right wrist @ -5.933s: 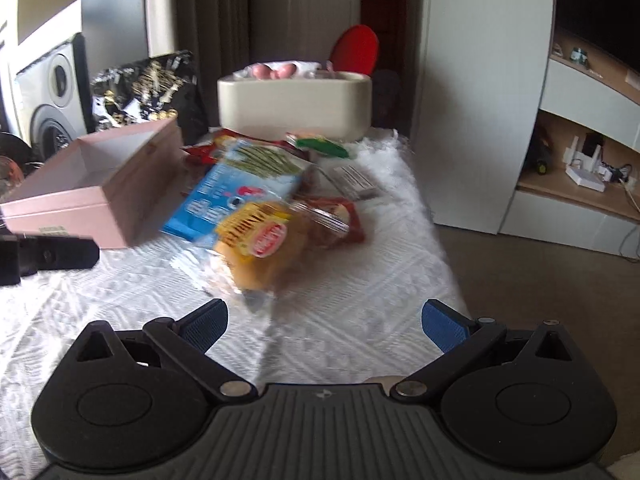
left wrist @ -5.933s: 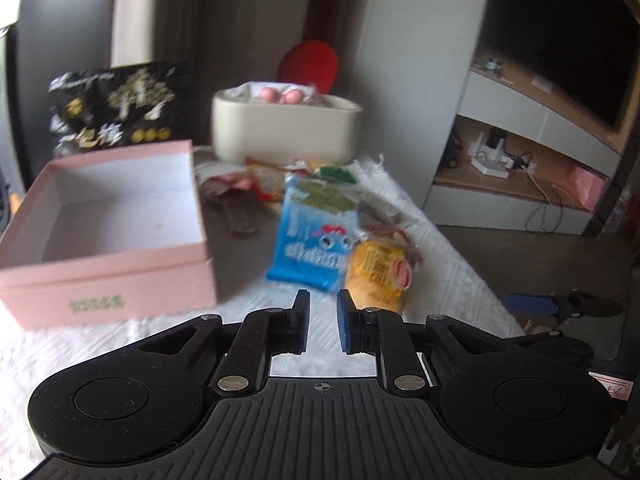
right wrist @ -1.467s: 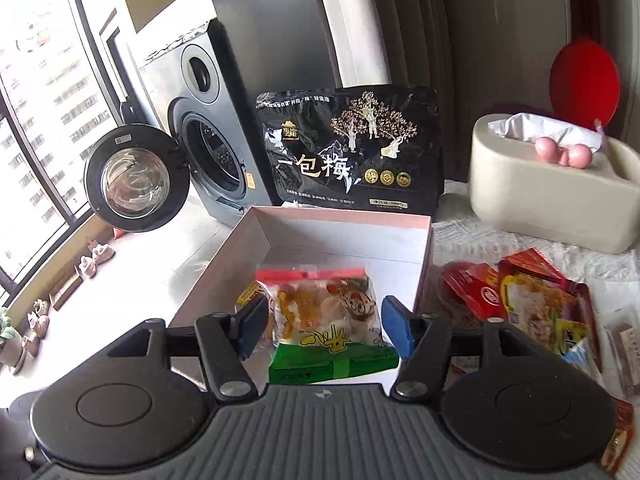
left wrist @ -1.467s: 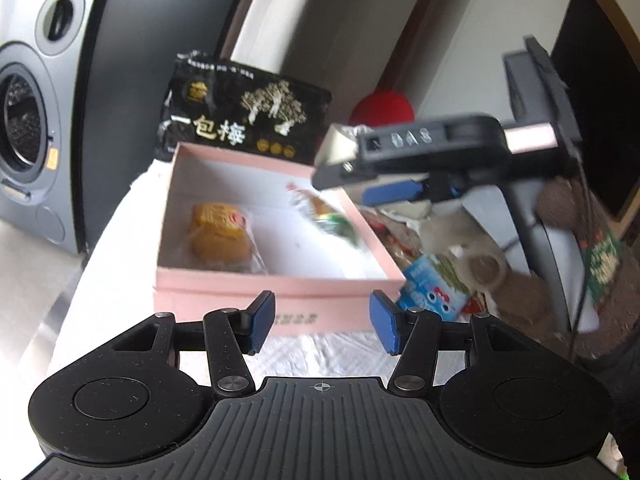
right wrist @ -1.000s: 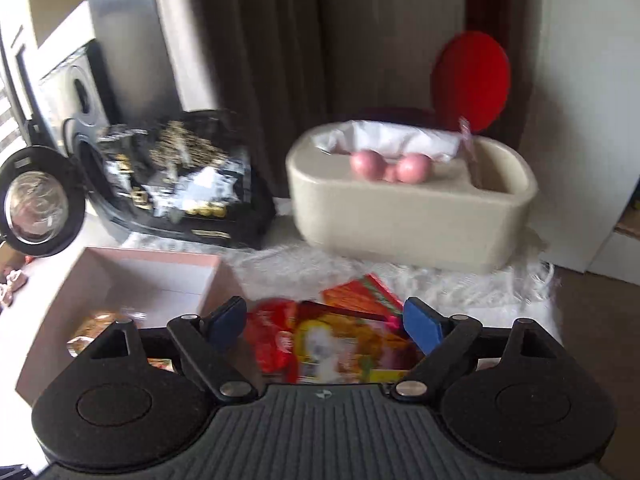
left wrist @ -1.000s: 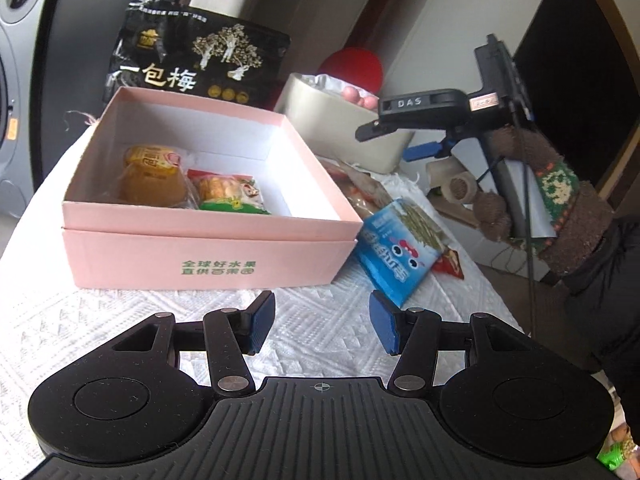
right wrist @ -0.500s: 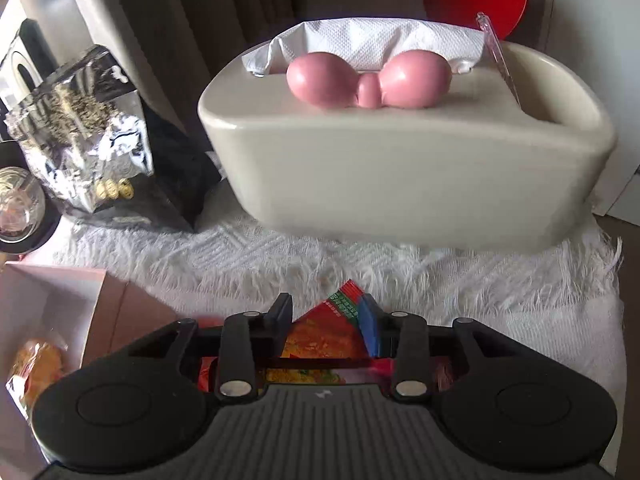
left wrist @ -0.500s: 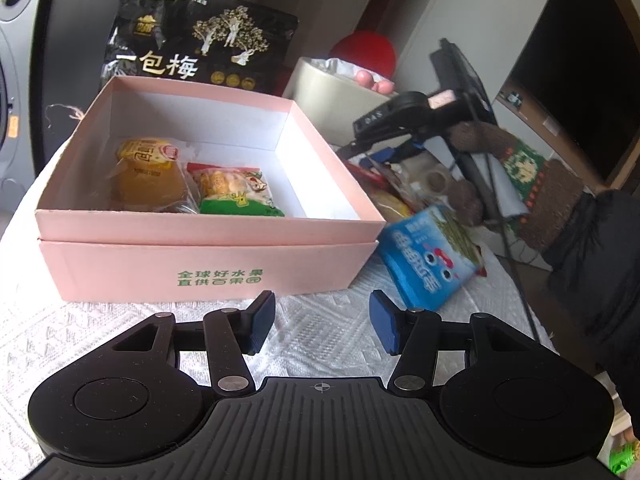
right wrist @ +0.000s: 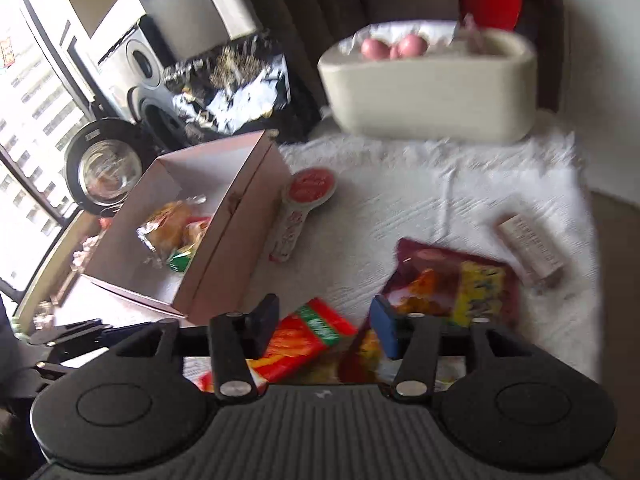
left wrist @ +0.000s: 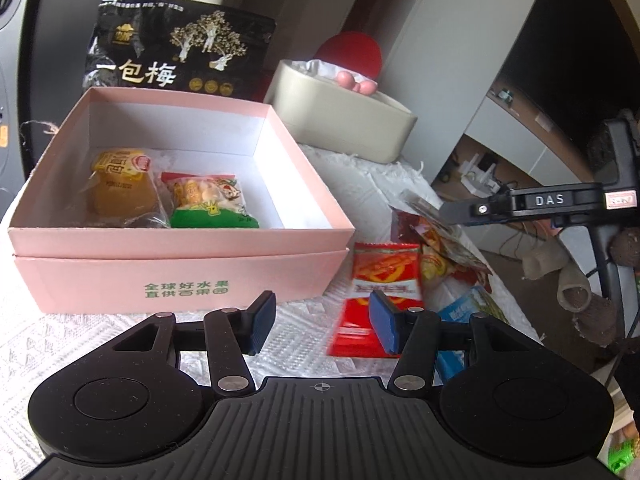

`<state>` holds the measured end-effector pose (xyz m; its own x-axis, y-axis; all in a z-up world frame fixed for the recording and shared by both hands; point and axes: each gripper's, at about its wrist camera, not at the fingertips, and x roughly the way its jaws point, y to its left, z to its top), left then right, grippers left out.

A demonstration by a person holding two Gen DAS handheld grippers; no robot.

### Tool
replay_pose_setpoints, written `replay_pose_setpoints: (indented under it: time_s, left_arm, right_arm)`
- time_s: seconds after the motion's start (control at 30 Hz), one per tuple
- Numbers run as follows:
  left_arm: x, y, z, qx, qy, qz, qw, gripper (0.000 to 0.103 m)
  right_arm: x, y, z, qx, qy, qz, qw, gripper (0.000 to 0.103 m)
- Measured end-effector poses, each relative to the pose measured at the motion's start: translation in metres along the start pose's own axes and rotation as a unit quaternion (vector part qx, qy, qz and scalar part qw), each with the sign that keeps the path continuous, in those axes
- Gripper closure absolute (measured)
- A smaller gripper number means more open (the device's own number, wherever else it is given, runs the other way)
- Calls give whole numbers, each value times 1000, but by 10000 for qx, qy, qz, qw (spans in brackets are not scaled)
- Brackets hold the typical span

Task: Organize snacks
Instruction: 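Grasp the blue seaweed bag with the left gripper while the right gripper grasps the brown biscuit packet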

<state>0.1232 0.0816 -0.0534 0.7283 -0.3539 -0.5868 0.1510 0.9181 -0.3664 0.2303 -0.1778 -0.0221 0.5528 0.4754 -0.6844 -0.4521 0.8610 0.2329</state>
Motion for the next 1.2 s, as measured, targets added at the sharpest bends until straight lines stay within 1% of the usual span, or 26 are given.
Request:
replay_pose_setpoints:
  time_s: [0.03,0.1,0.23,0.27,0.3,0.33,0.4,0.43,0.47,0.5,0.57,0.6,0.63,0.67,0.7,0.77,0.87,0.93,0.97,1.0,1.07,1.1,1.2]
  left_arm:
    - [2,-4,-1,44,33,-54,10000,46]
    - [5,-13,-4,173,118,-186,9996,46]
    - [7,-34,-10,541,254,-413,9974,46]
    - [6,-39,-11,646,285,-449,9965,46]
    - [6,-43,-12,728,301,-471,9958,46]
    - [5,-46,-12,790,309,-490,9952,46]
    - [6,-52,-12,858,324,-519,9944,46]
    - [6,-54,-11,871,331,-517,9943,46]
    - [7,-56,-10,890,341,-506,9942,46]
    - [9,-59,-9,922,354,-489,9939,46]
    - [10,-65,-8,995,371,-490,9931,46]
    - [12,-69,-8,1032,383,-514,9926,46]
    - [13,-72,-8,1065,394,-546,9920,46]
    - [14,-76,-9,1113,406,-585,9912,46]
    - [15,-80,-10,1173,422,-617,9903,46]
    - [17,-87,-13,1362,479,-653,9874,46]
    - [20,-89,-16,1577,614,-649,9834,46]
    - [21,-85,-16,1635,684,-619,9822,46]
    - [22,-82,-16,1631,711,-606,9822,46]
    - [23,-79,-16,1608,731,-597,9825,46]
    - [24,-71,-15,1534,758,-594,9835,46]
    - [26,-67,-14,1469,769,-600,9843,46]
    - [31,-56,-11,1268,752,-712,9865,50]
  right_arm:
    - [-9,-3,-6,-64,-146,-234,9996,28]
    - [-18,-20,-16,88,-161,-458,9988,28]
    - [-18,-53,-44,905,74,-396,9951,29]
    - [-16,-54,-53,1032,134,-311,9941,31]
    - [-14,-53,-63,1080,225,-116,9938,39]
    - [-12,-47,-71,1070,334,108,9936,50]
    - [-8,-29,-87,934,581,655,9918,51]
    - [-9,-21,-91,818,640,877,9907,51]
    - [-12,-13,-91,659,627,961,9912,51]
    - [-18,-6,-88,425,485,880,9940,51]
    - [-31,-4,-76,36,-29,396,9992,50]
    - [-34,-7,-65,-150,-312,16,9994,47]
    - [-32,-11,-55,-283,-489,-273,9980,40]
    - [-26,-17,-45,-415,-606,-555,9958,37]
    - [-15,-28,-32,-512,-621,-834,9933,32]
    - [11,-49,-12,-478,-458,-1098,9918,32]
    - [51,-78,12,-188,-182,-1173,9927,32]
    - [72,-88,15,-71,43,-1148,9934,32]
    - [76,-91,14,6,41,-1123,9937,32]
    - [76,-93,12,86,41,-1061,9943,35]
    - [68,-93,10,153,88,-916,9956,54]
    - [62,-92,8,190,126,-871,9959,62]
    - [33,-85,-6,218,100,-795,9965,63]
